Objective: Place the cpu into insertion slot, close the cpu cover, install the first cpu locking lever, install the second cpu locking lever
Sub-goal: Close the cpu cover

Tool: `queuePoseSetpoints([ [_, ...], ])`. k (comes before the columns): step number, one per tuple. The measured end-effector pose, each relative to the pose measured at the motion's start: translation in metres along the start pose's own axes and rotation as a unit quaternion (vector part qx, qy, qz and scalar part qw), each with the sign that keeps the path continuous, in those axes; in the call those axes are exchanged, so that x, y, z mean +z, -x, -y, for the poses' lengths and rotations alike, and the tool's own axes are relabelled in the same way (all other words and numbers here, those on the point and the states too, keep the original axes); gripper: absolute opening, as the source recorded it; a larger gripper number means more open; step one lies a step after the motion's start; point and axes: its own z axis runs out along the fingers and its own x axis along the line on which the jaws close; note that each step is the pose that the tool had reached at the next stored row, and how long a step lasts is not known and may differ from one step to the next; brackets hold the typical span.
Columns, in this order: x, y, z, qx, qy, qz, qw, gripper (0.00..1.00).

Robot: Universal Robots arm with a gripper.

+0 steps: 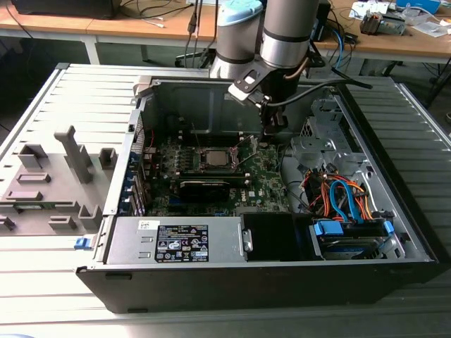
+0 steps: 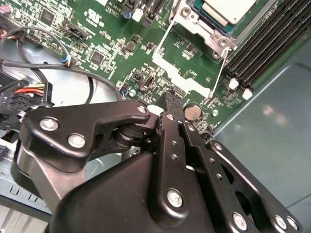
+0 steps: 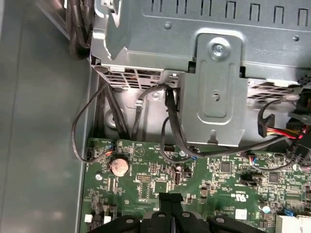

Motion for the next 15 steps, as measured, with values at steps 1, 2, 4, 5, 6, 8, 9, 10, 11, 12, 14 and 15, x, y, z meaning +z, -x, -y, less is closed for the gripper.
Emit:
queuePoseSetpoints([
  [1, 0.0041, -0.0018, -0.0009, 0.0, -0.0001, 0.0, 1.0, 0.11],
  [2, 0.0082, -0.0023, -0.001, 0.0, -0.0002, 0.0001, 1.0, 0.11],
  [4, 0.0113, -0.0025, -0.0009, 0.0, -0.0001, 0.0001, 1.0, 0.11],
  [5, 0.0124, -0.0025, -0.0009, 0.0, -0.0001, 0.0, 1.0, 0.11],
  [6, 0.0126, -0.0026, -0.0003, 0.0, -0.0002, 0.0002, 1.0, 0.11],
  [8, 0.0129, -0.0027, 0.0011, 0.0, -0.0002, 0.0001, 1.0, 0.11],
  [9, 0.0129, -0.0027, 0.0012, 0.0, -0.0002, 0.0001, 1.0, 0.11],
  [10, 0.013, -0.0027, 0.0012, 0.0, -0.0001, 0.0, 1.0, 0.11],
  [11, 0.0131, -0.0027, 0.0013, 0.0, -0.0005, 0.0, 1.0, 0.11],
  [12, 0.0138, -0.0029, 0.0013, 0.0, -0.0045, -0.0006, 0.99999, 0.11],
  [14, 0.0144, -0.0028, 0.0013, -0.001, -0.0168, -0.0014, 0.99986, 0.11],
  [15, 0.0147, -0.0028, 0.0013, -0.001, -0.023, -0.002, 0.99973, 0.11],
])
